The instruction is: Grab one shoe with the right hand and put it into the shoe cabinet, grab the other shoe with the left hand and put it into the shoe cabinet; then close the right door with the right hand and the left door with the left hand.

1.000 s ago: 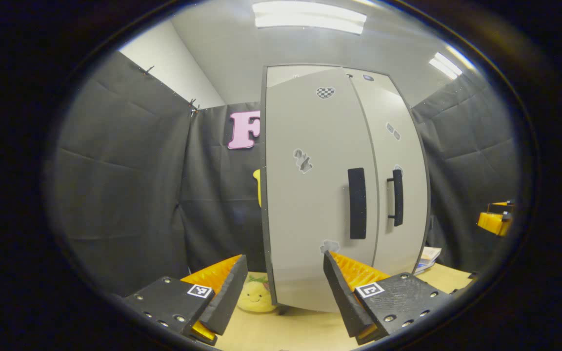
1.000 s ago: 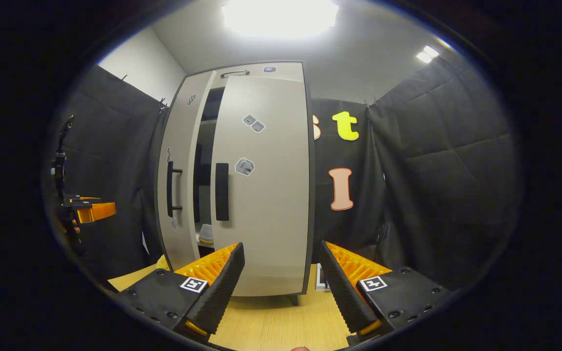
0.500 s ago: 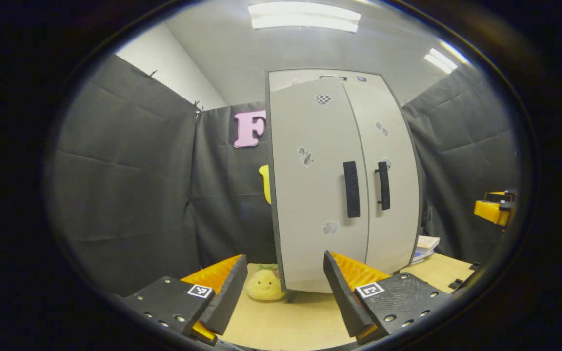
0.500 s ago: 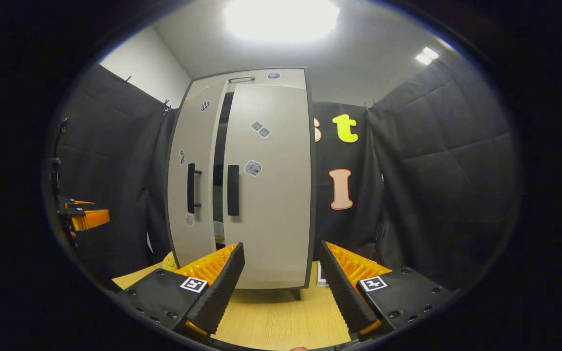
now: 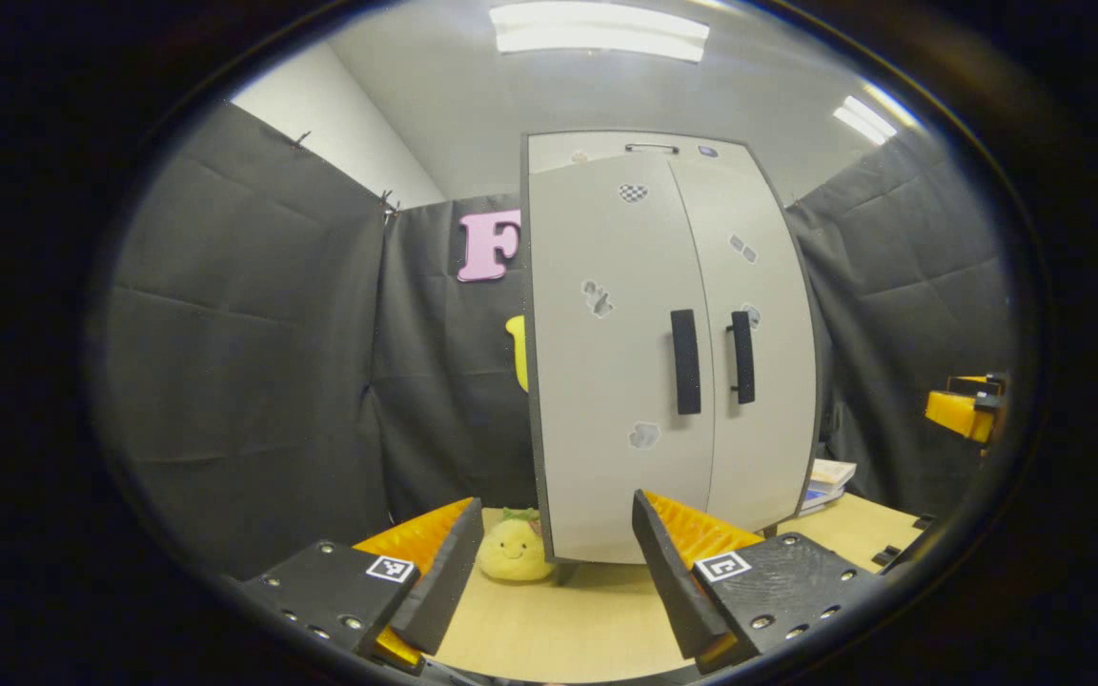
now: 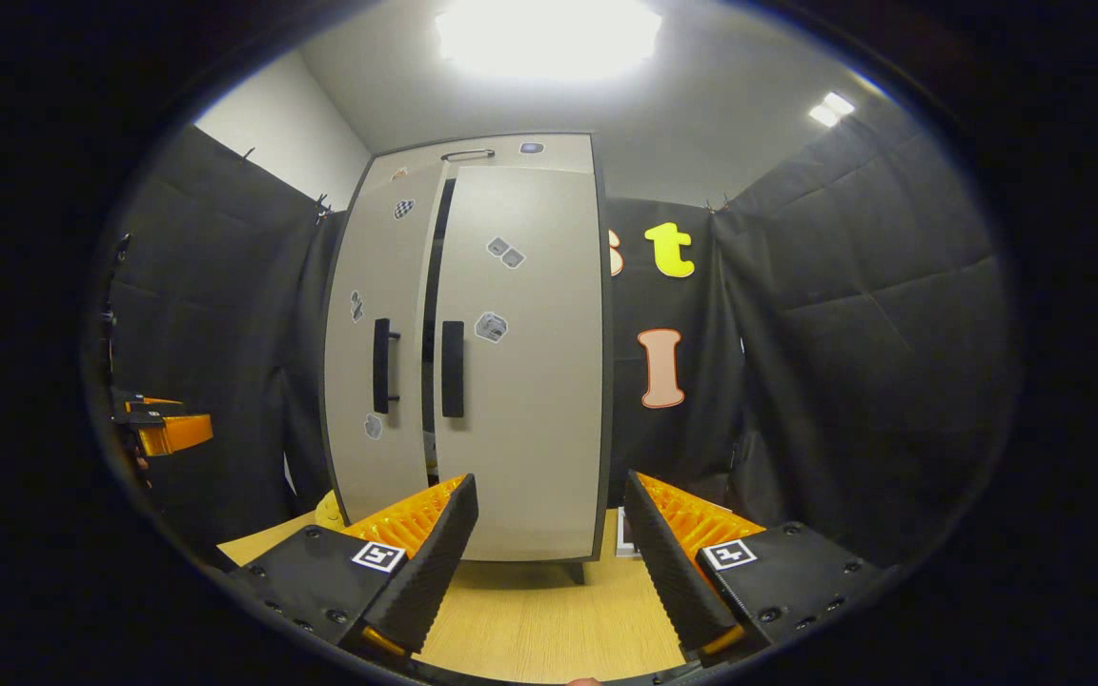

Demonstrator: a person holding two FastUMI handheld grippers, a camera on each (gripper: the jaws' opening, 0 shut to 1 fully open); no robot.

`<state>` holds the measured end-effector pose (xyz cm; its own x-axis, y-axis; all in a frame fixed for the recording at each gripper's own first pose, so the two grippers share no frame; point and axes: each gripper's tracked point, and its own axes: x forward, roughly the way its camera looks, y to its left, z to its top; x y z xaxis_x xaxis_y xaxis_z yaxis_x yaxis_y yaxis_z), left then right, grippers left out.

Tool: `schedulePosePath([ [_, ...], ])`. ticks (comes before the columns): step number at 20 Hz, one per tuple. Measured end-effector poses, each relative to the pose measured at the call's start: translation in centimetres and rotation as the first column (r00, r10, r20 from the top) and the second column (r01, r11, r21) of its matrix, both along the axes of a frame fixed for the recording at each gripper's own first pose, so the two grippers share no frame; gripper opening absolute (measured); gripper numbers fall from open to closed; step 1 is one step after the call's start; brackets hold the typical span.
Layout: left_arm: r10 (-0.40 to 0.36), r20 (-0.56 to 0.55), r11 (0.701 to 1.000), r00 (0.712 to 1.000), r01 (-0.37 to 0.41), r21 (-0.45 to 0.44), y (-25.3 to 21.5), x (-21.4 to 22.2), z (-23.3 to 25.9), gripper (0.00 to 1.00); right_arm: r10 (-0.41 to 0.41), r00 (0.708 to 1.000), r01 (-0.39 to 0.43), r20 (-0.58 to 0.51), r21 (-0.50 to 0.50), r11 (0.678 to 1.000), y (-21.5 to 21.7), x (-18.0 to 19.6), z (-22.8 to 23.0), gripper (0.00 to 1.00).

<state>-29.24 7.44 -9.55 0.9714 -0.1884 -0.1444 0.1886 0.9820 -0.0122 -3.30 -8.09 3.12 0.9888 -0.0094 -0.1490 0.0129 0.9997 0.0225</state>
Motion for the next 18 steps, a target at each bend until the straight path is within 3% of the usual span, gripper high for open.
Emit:
schedulePosePath([
  [2, 0.004, -0.002, 1.0, 1.0, -0.004, 0.004, 0.1, 0.1, 0.0, 0.96, -0.002, 1.0, 0.002, 0.002, 0.0, 1.0, -0.1, 0.1, 0.1, 0.97],
  [3, 0.006, -0.003, 1.0, 1.0, -0.006, 0.006, 0.2, 0.1, -0.1, 0.9, -0.003, 1.0, 0.003, 0.001, 0.0, 1.0, -0.2, 0.1, 0.0, 0.97],
  [4, 0.007, -0.005, 1.0, 1.0, -0.007, 0.008, 0.3, 0.1, -0.1, 0.9, -0.005, 1.0, 0.005, 0.002, 0.0, 1.0, -0.2, 0.1, 0.1, 0.94],
  [6, 0.008, -0.005, 1.0, 1.0, -0.008, 0.01, 0.4, 0.0, -0.1, 0.95, -0.006, 1.0, 0.006, 0.002, 0.001, 1.0, -0.3, 0.2, 0.0, 0.97],
  [7, 0.012, -0.004, 1.0, 1.0, -0.012, 0.013, 0.5, 0.1, 0.0, 0.9, -0.005, 1.0, 0.005, 0.002, 0.003, 1.0, -0.2, 0.3, 0.1, 0.94],
  [10, 0.019, -0.001, 1.0, 1.0, -0.019, 0.015, 0.7, 0.1, 0.1, 0.9, -0.004, 1.0, 0.004, 0.001, 0.005, 1.0, -0.2, 0.4, 0.1, 0.97],
  [11, 0.024, 0.0, 1.0, 1.0, -0.024, 0.016, 0.8, 0.1, 0.1, 0.95, -0.004, 1.0, 0.004, 0.003, 0.002, 1.0, -0.3, 0.5, 0.1, 0.94],
  [12, 0.026, 0.0, 1.0, 1.0, -0.026, 0.017, 0.9, 0.1, 0.1, 0.9, -0.005, 1.0, 0.005, 0.005, 0.0, 1.0, -0.3, 0.5, 0.2, 0.97],
  [13, 0.028, -0.001, 0.999, 1.0, -0.028, 0.017, 1.0, 0.0, 0.1, 0.95, -0.005, 1.0, 0.005, 0.007, 0.0, 1.0, -0.3, 0.6, 0.2, 0.97],
  [15, 0.029, -0.001, 0.999, 1.0, -0.029, 0.018, 1.0, 0.0, 0.1, 0.9, -0.006, 1.0, 0.006, 0.009, 0.002, 1.0, -0.3, 0.5, 0.2, 0.97],
  [16, 0.03, -0.001, 0.999, 1.0, -0.03, 0.021, 1.0, -0.1, 0.0, 0.95, -0.007, 1.0, 0.007, 0.01, 0.004, 1.0, -0.3, 0.6, 0.3, 0.97],
  [18, 0.03, 0.0, 0.999, 1.0, -0.03, 0.026, 1.1, -0.2, 0.0, 0.9, -0.007, 1.0, 0.007, 0.007, 0.002, 1.0, -0.4, 0.6, 0.2, 0.97],
])
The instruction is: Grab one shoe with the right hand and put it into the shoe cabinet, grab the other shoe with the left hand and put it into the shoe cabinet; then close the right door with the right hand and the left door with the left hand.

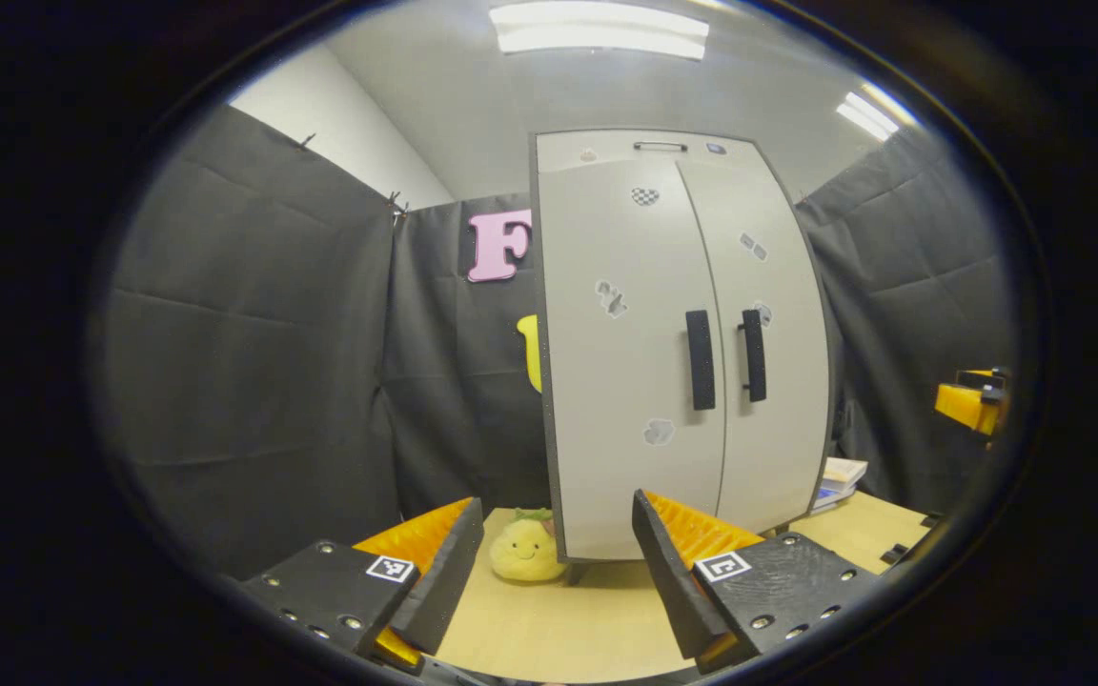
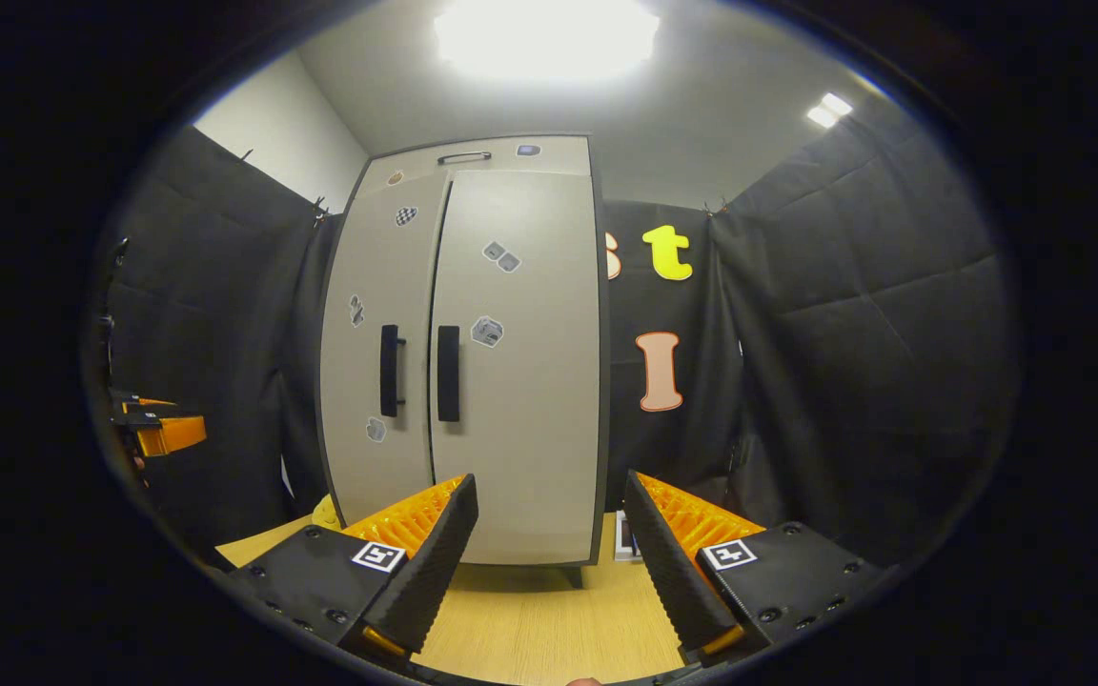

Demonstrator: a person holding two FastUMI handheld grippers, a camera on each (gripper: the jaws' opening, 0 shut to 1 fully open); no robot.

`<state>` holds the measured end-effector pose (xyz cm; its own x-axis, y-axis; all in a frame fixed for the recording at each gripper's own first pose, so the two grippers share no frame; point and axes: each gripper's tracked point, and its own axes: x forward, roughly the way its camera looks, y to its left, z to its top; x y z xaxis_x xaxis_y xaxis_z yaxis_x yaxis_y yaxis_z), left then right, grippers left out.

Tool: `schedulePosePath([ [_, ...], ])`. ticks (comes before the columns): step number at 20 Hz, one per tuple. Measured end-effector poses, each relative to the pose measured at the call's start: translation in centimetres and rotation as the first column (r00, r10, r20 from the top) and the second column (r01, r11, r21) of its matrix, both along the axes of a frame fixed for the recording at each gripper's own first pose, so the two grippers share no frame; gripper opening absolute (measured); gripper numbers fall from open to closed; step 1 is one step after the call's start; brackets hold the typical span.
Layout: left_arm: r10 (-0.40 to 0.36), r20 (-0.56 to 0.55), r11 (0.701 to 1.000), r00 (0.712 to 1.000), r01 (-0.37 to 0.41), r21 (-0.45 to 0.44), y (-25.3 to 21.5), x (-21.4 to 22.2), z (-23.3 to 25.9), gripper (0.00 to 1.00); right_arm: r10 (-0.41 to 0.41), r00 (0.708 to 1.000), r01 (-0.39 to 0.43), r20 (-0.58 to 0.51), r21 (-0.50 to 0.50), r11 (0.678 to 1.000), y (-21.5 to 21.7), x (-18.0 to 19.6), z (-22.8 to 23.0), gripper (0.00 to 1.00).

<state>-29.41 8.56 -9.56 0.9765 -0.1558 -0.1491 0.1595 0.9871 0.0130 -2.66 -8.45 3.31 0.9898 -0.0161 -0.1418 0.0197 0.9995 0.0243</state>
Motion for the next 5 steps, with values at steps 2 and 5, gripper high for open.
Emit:
schedulePosePath([
  [2, -0.002, 0.001, 1.0, 1.0, 0.002, 0.0, -0.14, 0.06, 0.08, 0.95, -0.001, 1.0, 0.001, 0.002, -0.001, 1.0, 0.04, -0.1, 0.01, 0.97],
  [5, -0.004, 0.002, 1.0, 1.0, 0.004, 0.001, -0.12, -0.07, 0.05, 0.95, -0.004, 1.0, 0.004, 0.005, 0.001, 1.0, 0.06, -0.17, 0.07, 0.97],
])
